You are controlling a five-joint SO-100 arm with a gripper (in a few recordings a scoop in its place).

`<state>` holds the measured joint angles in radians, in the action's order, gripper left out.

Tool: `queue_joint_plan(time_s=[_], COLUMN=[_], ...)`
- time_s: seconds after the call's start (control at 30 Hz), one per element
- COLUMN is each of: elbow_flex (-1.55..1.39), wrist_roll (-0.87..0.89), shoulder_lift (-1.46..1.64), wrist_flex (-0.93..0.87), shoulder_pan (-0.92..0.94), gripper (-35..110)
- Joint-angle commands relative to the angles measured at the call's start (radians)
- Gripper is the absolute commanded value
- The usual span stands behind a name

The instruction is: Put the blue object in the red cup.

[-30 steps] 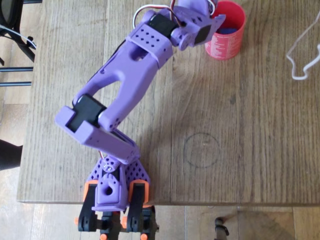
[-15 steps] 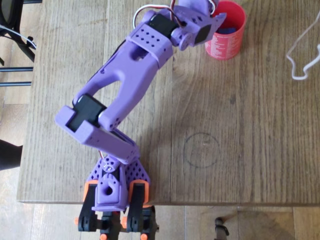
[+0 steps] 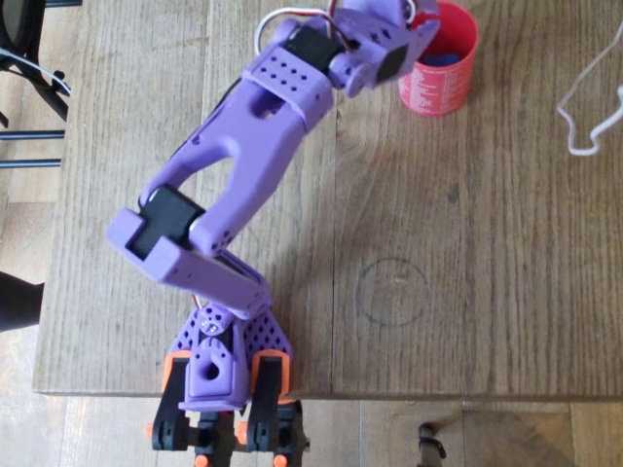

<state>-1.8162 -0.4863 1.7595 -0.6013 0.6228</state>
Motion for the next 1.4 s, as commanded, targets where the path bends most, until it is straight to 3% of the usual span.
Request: queue_joint_plan(time_s=[0.0, 0.23, 0.43, 0.7, 1.07, 1.37], elbow_flex=[0.011, -0.003, -0.018, -0.189, -0.729, -1.055], wrist_roll=[0.002, 0.046, 0.064, 0.057, 0.054, 0.169], shoulder_lift=[0.222, 0.56, 0.828, 1.16, 1.536, 1.542], wrist_flex=[-0.064, -0.321, -0.434, -0.477, -0.469, -0.46], shoulder_pan=[-0.166, -0.463, -0.606, -0.655, -0.686, -0.689], gripper=[1, 1, 1, 1, 0, 0])
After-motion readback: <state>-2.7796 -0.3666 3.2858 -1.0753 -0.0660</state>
